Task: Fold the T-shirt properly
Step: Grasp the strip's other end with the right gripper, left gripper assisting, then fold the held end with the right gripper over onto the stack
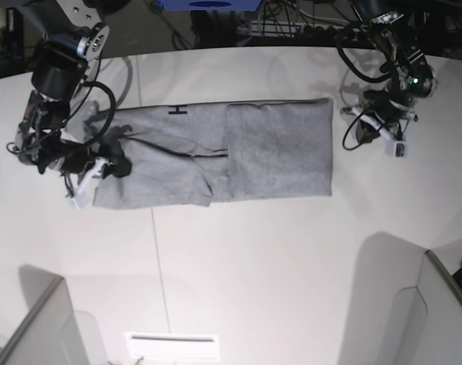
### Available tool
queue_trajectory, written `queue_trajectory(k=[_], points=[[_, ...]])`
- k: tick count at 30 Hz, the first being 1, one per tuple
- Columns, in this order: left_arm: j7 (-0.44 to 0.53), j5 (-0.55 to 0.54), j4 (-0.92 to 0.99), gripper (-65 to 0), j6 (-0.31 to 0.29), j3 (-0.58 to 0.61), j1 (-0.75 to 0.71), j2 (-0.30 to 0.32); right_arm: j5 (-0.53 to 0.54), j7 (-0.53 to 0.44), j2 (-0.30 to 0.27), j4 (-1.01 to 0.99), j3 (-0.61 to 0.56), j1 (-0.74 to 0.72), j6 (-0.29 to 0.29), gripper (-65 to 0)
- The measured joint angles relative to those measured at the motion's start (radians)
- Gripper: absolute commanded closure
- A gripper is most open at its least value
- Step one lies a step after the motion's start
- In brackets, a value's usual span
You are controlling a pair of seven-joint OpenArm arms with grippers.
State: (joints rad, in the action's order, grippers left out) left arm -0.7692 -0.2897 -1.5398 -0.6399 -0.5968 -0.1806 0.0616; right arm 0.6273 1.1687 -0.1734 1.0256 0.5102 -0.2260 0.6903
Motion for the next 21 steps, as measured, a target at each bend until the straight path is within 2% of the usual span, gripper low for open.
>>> queue_trajectory(k=[2,10,12,15,16,17,21], points=[[0.013,0.050,0.031,0.0,-0.002,0.042,0.040,0.003,-0.006,0.005,0.000,0.000,0.000,0.002,0.000,-0.3],[0.045,0.083,0.061,0.0,0.000,0.211,0.075,0.007,-0.031,0.016,0.000,0.005,-0.005,-0.018,0.000,0.0],[0.048,0.081,0.060,0.0,0.000,0.248,0.077,0.007,-0.072,0.028,0.001,0.076,-0.059,-0.009,-0.001,0.0],[0.040,0.084,0.068,0.0,0.000,0.301,0.098,0.005,-0.138,0.069,0.011,0.232,-0.150,0.021,-0.030,0.0],[0.040,0.085,0.067,0.0,0.000,0.312,0.100,0.005,-0.129,0.068,0.022,0.269,-0.165,0.035,-0.051,0.0],[0.040,0.090,0.064,0.0,0.003,0.319,0.099,0.005,-0.138,0.066,0.039,0.314,-0.176,0.053,-0.100,0.0],[0.040,0.092,0.061,0.0,0.048,0.365,0.100,0.003,-0.129,0.080,0.092,0.450,-0.233,0.098,-0.177,0.0]])
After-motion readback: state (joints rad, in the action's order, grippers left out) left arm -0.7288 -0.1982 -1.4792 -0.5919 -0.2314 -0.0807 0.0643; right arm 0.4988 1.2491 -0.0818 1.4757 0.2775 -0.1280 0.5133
